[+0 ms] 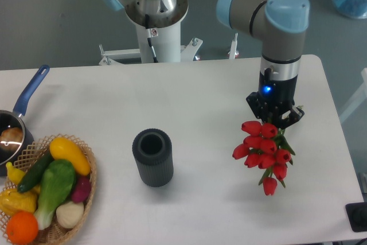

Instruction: Place the flowers on the table

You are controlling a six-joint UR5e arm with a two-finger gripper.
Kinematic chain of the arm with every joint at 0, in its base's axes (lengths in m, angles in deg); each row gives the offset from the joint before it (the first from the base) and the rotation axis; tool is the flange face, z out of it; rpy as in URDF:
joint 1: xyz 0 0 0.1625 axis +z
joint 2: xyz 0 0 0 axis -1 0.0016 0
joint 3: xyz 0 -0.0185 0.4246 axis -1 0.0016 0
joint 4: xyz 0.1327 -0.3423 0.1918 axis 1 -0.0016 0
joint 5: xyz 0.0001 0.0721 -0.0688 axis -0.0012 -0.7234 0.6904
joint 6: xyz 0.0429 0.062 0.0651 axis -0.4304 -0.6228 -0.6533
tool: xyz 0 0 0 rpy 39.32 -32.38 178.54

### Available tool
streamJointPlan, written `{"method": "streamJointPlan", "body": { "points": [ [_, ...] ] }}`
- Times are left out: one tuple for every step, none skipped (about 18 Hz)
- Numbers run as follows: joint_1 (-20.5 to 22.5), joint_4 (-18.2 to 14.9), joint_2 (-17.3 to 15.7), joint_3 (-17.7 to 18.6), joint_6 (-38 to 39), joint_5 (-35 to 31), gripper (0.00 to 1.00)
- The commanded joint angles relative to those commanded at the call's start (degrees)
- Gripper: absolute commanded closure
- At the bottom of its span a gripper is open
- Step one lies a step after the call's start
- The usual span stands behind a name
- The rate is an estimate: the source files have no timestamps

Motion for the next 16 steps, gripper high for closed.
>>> {"method": "streamJointPlan", "body": {
  "points": [
    [0.00, 0.00, 0.09, 0.18, 0.00, -0.44, 0.94],
    [-0.09, 0.00, 0.18, 0.35, 0.00, -0.97, 0.94],
    [-0.09, 0.00, 0.26, 0.53, -0.09, -1.49, 0.94],
    [-0.18, 0.00, 0.27, 0.70, -0.09, -1.76, 0.93],
    [-0.53, 0.09, 0.35, 1.31, 0.26, -1.68, 0.92],
    [-1.05, 0.52, 0.70, 2.45, 0.35, -1.67, 0.92],
    [-1.32, 0.79, 1.40, 3.16, 0.44, -1.67, 0.92],
    [-1.32, 0.70, 1.67, 3.60, 0.53, -1.94, 0.92],
    [-1.32, 0.62, 1.67, 4.13, 0.61, -2.11, 0.92],
    [-1.32, 0.62, 1.67, 4.57, 0.62, -2.03, 0.91],
    [-1.32, 0.62, 1.85, 4.83, 0.62, -2.03, 0.86],
    [-1.41, 0.62, 2.28, 5.10, 0.62, -1.94, 0.79],
    [-1.41, 0.62, 2.63, 5.10, 0.62, -1.85, 0.60],
    [-1.50, 0.62, 2.99, 5.10, 0.62, -2.02, 0.48],
    [-1.50, 0.62, 3.08, 5.36, 0.62, -2.11, 0.37],
    [-1.50, 0.62, 3.16, 5.62, 0.62, -1.94, 0.19]
  ]
}}
